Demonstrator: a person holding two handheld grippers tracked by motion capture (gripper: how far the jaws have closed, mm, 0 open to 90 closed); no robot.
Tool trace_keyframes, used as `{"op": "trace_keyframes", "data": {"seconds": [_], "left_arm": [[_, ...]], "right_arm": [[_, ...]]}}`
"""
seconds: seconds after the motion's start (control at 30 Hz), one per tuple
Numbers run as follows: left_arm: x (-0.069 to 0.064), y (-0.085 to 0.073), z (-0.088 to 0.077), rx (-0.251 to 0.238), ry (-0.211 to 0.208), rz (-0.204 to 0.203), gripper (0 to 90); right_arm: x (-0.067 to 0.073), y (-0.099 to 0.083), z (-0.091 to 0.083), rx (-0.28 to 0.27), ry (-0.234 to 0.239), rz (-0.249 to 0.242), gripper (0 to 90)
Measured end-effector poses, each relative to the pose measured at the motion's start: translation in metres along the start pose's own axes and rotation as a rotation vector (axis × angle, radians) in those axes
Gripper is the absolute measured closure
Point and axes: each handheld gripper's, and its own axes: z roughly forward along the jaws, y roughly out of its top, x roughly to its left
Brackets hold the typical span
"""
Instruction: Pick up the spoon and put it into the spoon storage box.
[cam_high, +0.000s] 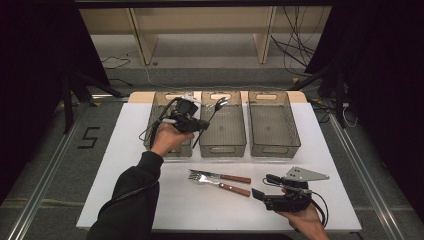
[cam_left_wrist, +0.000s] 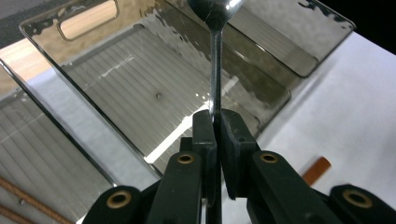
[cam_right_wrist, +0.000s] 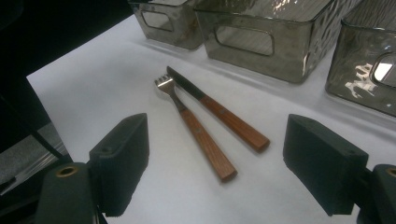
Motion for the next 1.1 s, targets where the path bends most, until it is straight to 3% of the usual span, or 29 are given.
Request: {"op": "trace_keyframes", "data": {"seconds": [0.43,1.1], "left_arm": [[0.010,0.020,0.024,-0.031,0.034,-0.037,84.6],[0.012,0.021,0.049,-0.029,0.056,-0.074,84.6]], "right_arm": [[0.001,0.000,0.000,-0.003,0.006,-0.001,23.2],[0.002,-0.001,0.001,0.003,0.015,-0.004,23.2]]}}
